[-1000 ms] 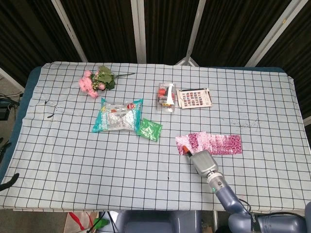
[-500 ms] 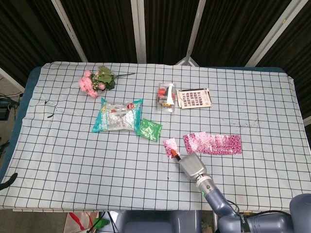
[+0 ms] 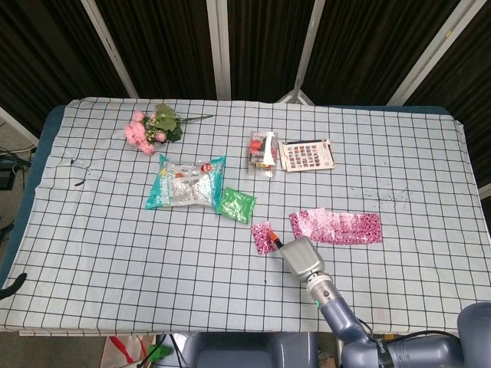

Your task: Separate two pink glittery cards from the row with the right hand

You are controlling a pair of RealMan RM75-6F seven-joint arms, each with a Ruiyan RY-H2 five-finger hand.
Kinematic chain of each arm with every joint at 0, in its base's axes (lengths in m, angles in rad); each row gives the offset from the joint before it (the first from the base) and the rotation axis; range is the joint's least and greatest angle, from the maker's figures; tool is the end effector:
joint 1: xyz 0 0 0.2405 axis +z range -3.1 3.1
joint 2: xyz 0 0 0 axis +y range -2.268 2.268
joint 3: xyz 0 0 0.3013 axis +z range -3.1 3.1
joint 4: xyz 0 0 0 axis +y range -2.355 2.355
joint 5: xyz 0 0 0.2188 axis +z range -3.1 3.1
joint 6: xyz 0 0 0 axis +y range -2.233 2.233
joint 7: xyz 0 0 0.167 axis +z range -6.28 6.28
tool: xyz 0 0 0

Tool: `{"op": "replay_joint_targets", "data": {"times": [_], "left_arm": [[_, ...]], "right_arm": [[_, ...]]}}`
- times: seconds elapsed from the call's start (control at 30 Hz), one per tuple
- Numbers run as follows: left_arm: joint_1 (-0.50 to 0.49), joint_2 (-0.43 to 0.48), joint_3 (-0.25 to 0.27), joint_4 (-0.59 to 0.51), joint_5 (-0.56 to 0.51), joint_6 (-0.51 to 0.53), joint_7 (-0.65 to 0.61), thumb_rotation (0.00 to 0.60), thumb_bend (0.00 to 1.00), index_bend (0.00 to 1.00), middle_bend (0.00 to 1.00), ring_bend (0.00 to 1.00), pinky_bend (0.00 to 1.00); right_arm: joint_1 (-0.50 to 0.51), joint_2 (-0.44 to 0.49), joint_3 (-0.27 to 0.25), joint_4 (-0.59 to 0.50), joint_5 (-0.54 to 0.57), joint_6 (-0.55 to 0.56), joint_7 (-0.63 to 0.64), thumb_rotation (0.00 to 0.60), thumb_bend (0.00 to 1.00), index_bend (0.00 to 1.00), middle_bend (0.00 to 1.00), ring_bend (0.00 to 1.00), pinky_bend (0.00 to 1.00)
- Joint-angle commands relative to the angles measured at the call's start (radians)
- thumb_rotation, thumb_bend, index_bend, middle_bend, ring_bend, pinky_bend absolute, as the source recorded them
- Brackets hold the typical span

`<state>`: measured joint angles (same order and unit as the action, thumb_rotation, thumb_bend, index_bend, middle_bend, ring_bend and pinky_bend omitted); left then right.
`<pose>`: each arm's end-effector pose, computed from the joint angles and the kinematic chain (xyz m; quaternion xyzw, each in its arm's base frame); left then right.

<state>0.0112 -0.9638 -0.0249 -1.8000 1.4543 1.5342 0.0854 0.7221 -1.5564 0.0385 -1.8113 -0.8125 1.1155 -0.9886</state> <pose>-0.3480 0.1674 0.2139 -0.5688 -0.4024 -0.3420 0.6306 -0.1725 -0.3128 -0.0587 0.8204 -0.3127 0.2061 0.4322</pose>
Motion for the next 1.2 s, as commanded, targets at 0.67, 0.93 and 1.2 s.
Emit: {"op": "replay_joint_targets", "data": {"times": [0.67,0.93,1.2], "left_arm": [[-0.001,-0.019,-0.005,-0.011,-0.017,0.005,0.06,0.6,0.35,0.14,0.0,0.0,0.09],[-0.003,-0.022,-0.006,-0.012,-0.022,0.0,0.067,0.6,0.35,0.15,0.0,0.0,0.09],[-0.004,-0.022,-0.006,-0.013,-0.023,-0.002,0.068,0.6,0.35,0.15,0.0,0.0,0.09]], "right_arm": [[-0.029,0.123,-0.019,0.08,0.032,-0.06,0.157,0.6,0.82,0.04,0.82,0.85,0.64],[-0.031,0.116,-0.033,0.097,0.019,-0.07,0.178,0.6,0.82,0.04,0.82,0.85,0.64],[-0.032,0.108,-0.047,0.102,0.008,-0.067,0.179,0.6,0.82,0.04,0.82,0.85,0.64]]}}
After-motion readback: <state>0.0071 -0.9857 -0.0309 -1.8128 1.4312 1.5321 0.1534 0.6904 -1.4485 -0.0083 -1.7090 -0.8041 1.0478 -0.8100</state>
